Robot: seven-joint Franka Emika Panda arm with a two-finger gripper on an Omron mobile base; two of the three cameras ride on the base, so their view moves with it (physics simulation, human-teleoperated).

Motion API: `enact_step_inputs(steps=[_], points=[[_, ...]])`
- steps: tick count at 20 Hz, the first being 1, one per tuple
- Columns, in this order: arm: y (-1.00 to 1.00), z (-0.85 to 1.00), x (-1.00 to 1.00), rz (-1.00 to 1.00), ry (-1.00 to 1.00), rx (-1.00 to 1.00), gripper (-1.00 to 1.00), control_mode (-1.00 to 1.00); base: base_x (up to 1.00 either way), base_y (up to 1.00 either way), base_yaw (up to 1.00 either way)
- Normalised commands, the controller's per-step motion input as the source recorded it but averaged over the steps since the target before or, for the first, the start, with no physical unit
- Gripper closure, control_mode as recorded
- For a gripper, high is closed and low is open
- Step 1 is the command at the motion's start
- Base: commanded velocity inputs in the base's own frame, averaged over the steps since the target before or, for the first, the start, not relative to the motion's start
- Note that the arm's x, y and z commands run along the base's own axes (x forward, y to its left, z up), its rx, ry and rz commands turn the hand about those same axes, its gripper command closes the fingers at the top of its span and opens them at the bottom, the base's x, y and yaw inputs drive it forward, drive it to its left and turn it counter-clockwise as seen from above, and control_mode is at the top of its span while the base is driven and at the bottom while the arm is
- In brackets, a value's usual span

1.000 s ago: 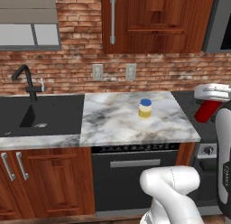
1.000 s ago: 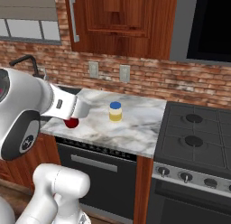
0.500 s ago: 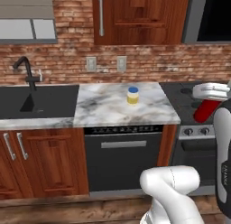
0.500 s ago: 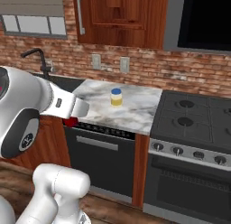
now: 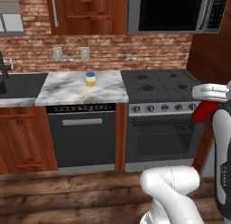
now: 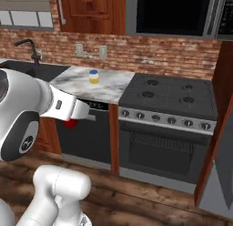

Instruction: Place the mayonnaise and ketchup from the counter to the top shelf of the fridge. If the existing items in the fridge are on the top shelf, move them to other shelves.

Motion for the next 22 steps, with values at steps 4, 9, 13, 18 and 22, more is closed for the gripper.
enact_step_inputs(steps=[4,9,13,18,22], points=[[0.0,0.0,0.0,0.0,0.0,0.0,1.0,1.0,-1.0,-1.0,-0.18],[0.0,0.0,0.0,0.0,0.0,0.0,1.0,1.0,-0.78,-1.0,-0.18],[0.0,0.0,0.0,0.0,0.0,0.0,1.0,1.0,-0.43,-1.0,-0.21],[0.0,0.0,0.0,0.0,0.0,0.0,1.0,1.0,0.14,-1.0,-0.24],[0.0,0.0,0.0,0.0,0.0,0.0,1.0,1.0,0.48,-0.94,-0.18]])
